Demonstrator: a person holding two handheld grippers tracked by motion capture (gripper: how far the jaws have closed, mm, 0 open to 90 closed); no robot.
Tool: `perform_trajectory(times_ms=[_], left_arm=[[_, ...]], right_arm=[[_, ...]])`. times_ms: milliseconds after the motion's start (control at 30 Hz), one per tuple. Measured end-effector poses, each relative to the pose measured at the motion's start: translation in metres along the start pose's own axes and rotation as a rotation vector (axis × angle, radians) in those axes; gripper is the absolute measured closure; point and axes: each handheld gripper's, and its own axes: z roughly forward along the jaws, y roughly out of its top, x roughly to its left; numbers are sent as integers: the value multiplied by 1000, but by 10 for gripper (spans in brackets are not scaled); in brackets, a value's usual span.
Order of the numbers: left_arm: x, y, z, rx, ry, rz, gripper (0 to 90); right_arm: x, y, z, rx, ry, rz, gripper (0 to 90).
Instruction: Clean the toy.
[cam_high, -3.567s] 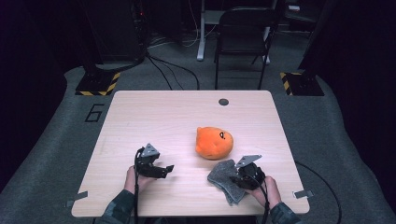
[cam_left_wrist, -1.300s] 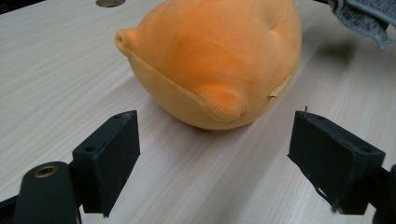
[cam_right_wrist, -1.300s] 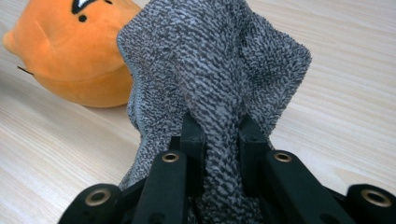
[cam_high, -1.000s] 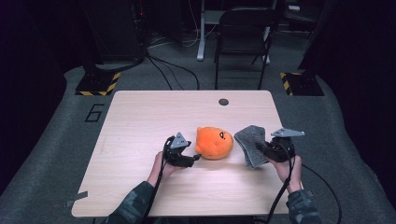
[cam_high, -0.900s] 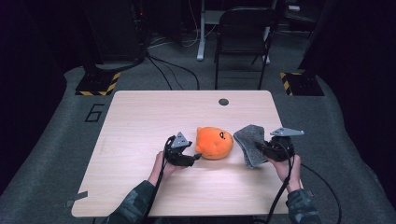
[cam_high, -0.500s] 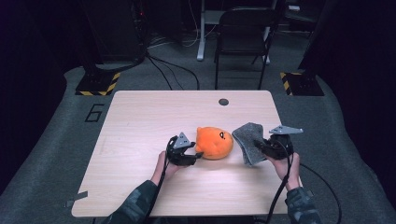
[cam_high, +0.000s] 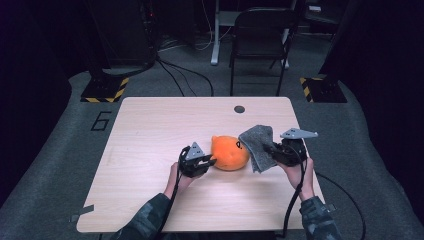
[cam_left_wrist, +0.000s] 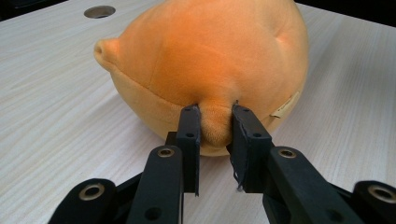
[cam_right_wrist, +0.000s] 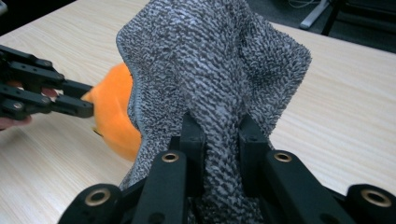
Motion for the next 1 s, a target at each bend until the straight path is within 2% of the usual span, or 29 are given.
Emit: perform_trajectory(times_ms=[267,533,800,867,1000], left_arm=[[-1,0,-1,-10,4,9,775],[-6,1,-1,-19,10,25,779],[-9,1,-2,-26,19,44,779],[-10,1,-2,-39,22,51,782],[-12,0,-2,-59,18,57,790]], right_arm=[[21,19,9,-10,33,-34,766],[41,31,32,24,50,-78,766],[59,36,52,59,84,-97,763],[63,36,58,69,79,-112,761],[73,33,73,106,28,-154,758]])
